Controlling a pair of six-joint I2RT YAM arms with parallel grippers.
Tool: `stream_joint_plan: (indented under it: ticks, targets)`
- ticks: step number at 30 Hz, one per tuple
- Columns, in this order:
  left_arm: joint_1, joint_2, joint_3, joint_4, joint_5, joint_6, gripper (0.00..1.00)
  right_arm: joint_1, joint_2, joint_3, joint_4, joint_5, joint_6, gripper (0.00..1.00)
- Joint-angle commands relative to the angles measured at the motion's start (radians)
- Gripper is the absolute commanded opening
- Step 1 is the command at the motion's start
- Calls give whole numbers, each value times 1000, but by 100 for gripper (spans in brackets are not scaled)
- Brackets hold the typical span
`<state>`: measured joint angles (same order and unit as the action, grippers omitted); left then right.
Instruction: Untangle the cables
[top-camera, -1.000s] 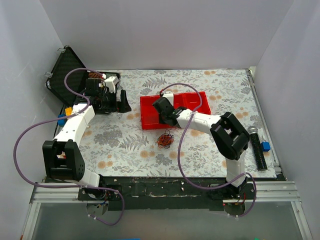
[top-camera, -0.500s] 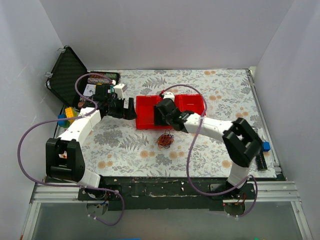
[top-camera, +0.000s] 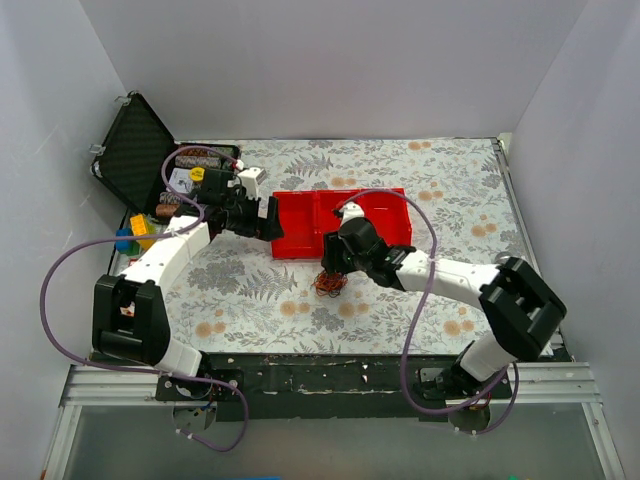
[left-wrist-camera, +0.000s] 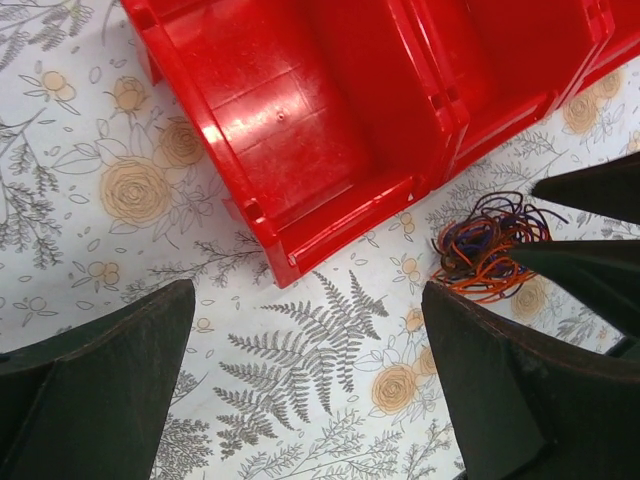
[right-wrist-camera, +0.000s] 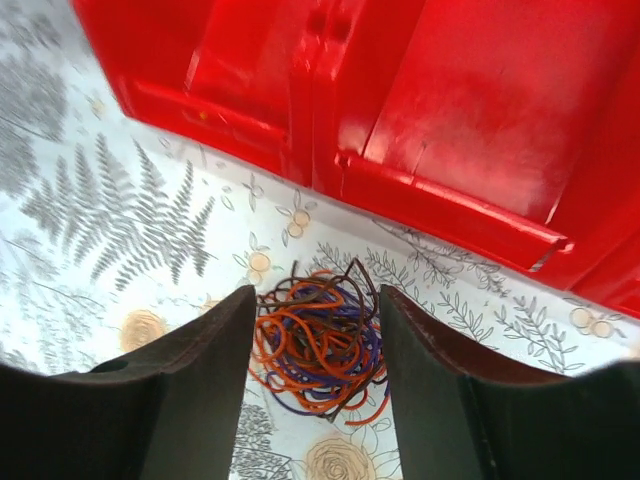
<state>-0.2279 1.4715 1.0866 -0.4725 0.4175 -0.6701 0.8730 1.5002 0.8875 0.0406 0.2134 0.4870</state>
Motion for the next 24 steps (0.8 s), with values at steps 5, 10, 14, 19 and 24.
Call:
stream_joint_plan:
  ticks: [5,10,14,19,24]
  targets:
    - [-83,-95,62,-77,-155,41,98,6,94,44,-14,-206,-87,45]
    - [-116,-138,116,-187,-157,154,98,15,-12,-33,-87,-319,-126,29]
    - [-212,-204,70,-215,-166,240,98,18,-127,-134,-107,-348,-131,28]
    - [-329,-203,42,-235,-60,259,98,18,-213,-188,-77,-327,-133,35]
    - [-450,-165,24,-207,-65,290,98,17,-251,-168,-130,-264,-126,57]
